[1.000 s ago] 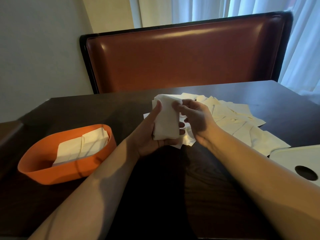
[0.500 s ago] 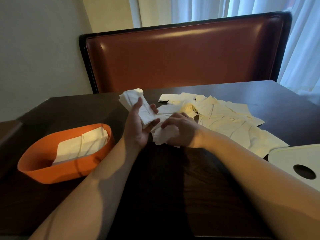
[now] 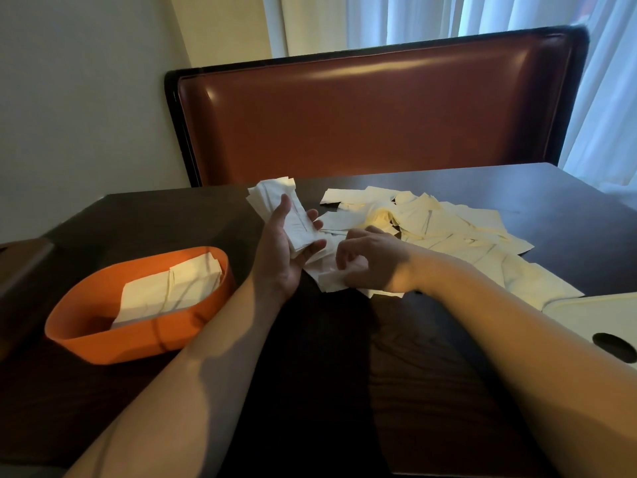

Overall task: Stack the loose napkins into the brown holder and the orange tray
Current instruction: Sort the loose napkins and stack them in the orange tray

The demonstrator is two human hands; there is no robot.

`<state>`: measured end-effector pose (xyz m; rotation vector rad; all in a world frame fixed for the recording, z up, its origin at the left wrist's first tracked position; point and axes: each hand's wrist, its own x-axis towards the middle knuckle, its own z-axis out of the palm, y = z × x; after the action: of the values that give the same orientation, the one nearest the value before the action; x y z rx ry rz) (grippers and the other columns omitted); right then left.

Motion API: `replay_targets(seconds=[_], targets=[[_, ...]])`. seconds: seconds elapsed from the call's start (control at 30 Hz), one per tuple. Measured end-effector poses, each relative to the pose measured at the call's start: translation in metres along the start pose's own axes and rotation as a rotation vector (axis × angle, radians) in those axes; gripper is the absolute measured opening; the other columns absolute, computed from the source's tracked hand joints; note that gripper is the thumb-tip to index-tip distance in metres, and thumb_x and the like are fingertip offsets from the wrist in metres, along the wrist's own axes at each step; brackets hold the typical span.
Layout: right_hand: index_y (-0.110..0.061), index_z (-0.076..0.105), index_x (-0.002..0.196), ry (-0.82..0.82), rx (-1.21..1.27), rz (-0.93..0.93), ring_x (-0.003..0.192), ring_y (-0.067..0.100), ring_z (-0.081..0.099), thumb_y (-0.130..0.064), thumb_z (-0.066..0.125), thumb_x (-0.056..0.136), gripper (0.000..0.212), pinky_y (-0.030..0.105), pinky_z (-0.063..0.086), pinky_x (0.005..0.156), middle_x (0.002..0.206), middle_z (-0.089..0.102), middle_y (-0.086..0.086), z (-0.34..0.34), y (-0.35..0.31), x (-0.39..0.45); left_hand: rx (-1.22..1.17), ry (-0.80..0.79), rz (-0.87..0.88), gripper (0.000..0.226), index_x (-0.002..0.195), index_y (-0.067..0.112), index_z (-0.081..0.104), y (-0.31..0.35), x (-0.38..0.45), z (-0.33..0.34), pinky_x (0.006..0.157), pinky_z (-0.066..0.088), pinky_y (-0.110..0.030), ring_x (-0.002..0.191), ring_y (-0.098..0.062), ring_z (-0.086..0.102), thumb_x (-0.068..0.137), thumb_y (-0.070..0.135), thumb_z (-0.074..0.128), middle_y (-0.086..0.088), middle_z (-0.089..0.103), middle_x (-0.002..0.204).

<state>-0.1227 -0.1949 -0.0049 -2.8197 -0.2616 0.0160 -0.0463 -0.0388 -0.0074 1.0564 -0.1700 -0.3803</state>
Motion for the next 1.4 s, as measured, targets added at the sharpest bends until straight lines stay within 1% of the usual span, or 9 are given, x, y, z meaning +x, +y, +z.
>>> replay_targets(seconds=[0.2, 0.27, 0.43, 0.6, 0.9, 1.03, 1.2, 1.33, 1.4], targets=[[-0.022, 0.069, 0.092, 0.074, 0.157, -0.014, 0.091, 0.010, 0.054, -0.026, 0.061, 0.096, 0.010, 0.027, 0.047, 0.079, 0.099, 0.058, -0.007, -0.006, 0.010, -0.006, -0.003, 0.023, -0.013, 0.022, 0.110, 0.029, 0.053, 0.000, 0.001, 0.000, 0.074, 0.055, -0.033, 0.095, -0.018, 0.066, 0.096, 0.046, 0.054, -0.004, 0.070, 0.097], [-0.023, 0.069, 0.097, 0.032, 0.183, -0.010, 0.098, 0.011, 0.052, -0.033, 0.067, 0.092, 0.012, 0.027, 0.045, 0.083, 0.105, 0.056, -0.006, -0.007, 0.010, -0.008, -0.004, 0.013, -0.013, 0.023, 0.111, 0.029, 0.053, 0.000, 0.001, 0.000, 0.072, 0.055, -0.032, 0.095, -0.018, 0.065, 0.096, 0.046, 0.053, -0.005, 0.069, 0.098], [-0.038, 0.049, 0.113, -0.176, 0.040, 0.118, 0.123, 0.015, 0.025, -0.046, 0.080, 0.076, 0.048, 0.042, 0.034, 0.104, 0.131, 0.034, -0.007, -0.010, 0.001, -0.011, 0.002, 0.002, -0.011, 0.020, 0.108, 0.029, 0.053, 0.000, 0.000, -0.001, 0.077, 0.054, -0.034, 0.096, -0.018, 0.064, 0.097, 0.047, 0.052, -0.005, 0.067, 0.098], [-0.033, 0.058, 0.116, -0.085, -0.057, 0.051, 0.122, 0.015, 0.031, -0.041, 0.067, 0.089, 0.030, 0.035, 0.037, 0.103, 0.124, 0.042, -0.005, -0.007, 0.001, -0.007, 0.017, 0.011, -0.005, 0.024, 0.111, 0.029, 0.054, -0.002, 0.001, 0.000, 0.072, 0.054, -0.032, 0.098, -0.019, 0.064, 0.096, 0.047, 0.053, -0.005, 0.068, 0.097], [-0.027, 0.072, 0.102, -0.032, 0.229, -0.014, 0.103, 0.016, 0.057, -0.029, 0.064, 0.094, 0.011, 0.031, 0.048, 0.093, 0.111, 0.062, 0.001, -0.011, 0.016, -0.010, 0.027, 0.005, 0.011, 0.021, 0.108, 0.029, 0.053, -0.003, 0.003, -0.001, 0.076, 0.054, -0.034, 0.095, -0.018, 0.065, 0.096, 0.047, 0.053, -0.005, 0.068, 0.098], [-0.028, 0.072, 0.091, 0.054, 0.432, 0.008, 0.090, 0.006, 0.063, -0.021, 0.066, 0.094, 0.010, 0.017, 0.048, 0.079, 0.098, 0.069, -0.007, -0.011, 0.023, -0.011, 0.013, -0.009, 0.011, 0.021, 0.108, 0.029, 0.053, -0.003, 0.004, -0.001, 0.080, 0.052, -0.035, 0.095, -0.018, 0.064, 0.097, 0.046, 0.052, -0.005, 0.068, 0.095], [-0.016, 0.073, 0.091, 0.219, 0.822, 0.038, 0.086, 0.010, 0.063, -0.014, 0.059, 0.096, 0.015, 0.022, 0.048, 0.081, 0.087, 0.071, -0.005, -0.013, 0.022, -0.013, 0.060, 0.001, 0.022, 0.041, 0.131, 0.023, 0.047, -0.002, 0.001, 0.001, 0.067, 0.057, -0.031, 0.099, -0.021, 0.063, 0.097, 0.046, 0.053, -0.006, 0.067, 0.100], [-0.010, 0.072, 0.087, 0.256, 1.240, -0.004, 0.077, 0.015, 0.063, -0.013, 0.064, 0.089, 0.009, 0.023, 0.051, 0.067, 0.083, 0.069, 0.005, -0.020, 0.016, -0.016, 0.161, -0.040, 0.026, 0.031, 0.119, 0.026, 0.053, -0.004, 0.001, 0.000, 0.099, 0.050, -0.052, 0.111, -0.030, 0.063, 0.096, 0.048, 0.053, -0.007, 0.070, 0.106], [-0.009, 0.072, 0.082, 0.206, 1.464, -0.004, 0.067, 0.014, 0.064, -0.012, 0.069, 0.081, 0.004, 0.021, 0.054, 0.058, 0.078, 0.068, 0.007, -0.022, 0.013, -0.018, 0.212, -0.089, 0.021, 0.028, 0.114, 0.027, 0.057, -0.006, 0.001, -0.001, 0.104, 0.045, -0.055, 0.114, -0.033, 0.063, 0.097, 0.048, 0.050, -0.007, 0.071, 0.108]])
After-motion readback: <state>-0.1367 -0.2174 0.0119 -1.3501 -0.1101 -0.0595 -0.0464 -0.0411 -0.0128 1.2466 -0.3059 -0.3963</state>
